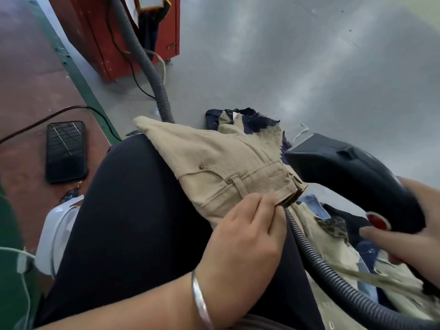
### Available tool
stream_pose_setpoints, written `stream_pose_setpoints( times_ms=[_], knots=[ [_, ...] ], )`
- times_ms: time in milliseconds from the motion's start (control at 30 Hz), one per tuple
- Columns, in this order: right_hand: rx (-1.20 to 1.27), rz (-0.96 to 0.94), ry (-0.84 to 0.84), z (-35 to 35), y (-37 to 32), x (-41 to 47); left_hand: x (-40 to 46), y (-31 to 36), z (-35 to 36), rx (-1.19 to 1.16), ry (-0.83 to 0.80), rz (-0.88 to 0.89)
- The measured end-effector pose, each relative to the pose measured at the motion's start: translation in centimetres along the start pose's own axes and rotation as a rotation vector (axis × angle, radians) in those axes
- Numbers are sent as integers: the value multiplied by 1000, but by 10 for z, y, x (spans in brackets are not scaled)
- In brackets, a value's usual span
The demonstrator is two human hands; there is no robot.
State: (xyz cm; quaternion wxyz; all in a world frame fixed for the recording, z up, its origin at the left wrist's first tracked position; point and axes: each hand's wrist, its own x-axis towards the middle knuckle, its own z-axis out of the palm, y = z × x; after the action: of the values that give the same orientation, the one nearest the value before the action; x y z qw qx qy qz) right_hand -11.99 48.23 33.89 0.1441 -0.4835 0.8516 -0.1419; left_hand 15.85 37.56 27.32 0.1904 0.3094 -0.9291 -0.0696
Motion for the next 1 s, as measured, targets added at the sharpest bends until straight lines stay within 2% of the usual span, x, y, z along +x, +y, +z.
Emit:
stream_pose_setpoints(
  times_ms=[200,367,467,700,833,1000],
  knots=[
    [-207,-43,-24,-9,-51,-11,-19,9,0,112,-112,44],
    [-295,-79,-212,10,-135,-20,-16,9,-1,139,-202,29],
    [-313,-51,-340,21,-164,-7,-15,8,3,156,-185,66],
    [-290,-148,-253,33,-193,60,-15,8,-1,136,-207,26],
    [-227,-65,-150,35,-196,103,-15,11,-1,96,-209,53],
    [-74,-71,-132,-11,-164,71,-9,2,-1,16,-203,69]
  ],
)
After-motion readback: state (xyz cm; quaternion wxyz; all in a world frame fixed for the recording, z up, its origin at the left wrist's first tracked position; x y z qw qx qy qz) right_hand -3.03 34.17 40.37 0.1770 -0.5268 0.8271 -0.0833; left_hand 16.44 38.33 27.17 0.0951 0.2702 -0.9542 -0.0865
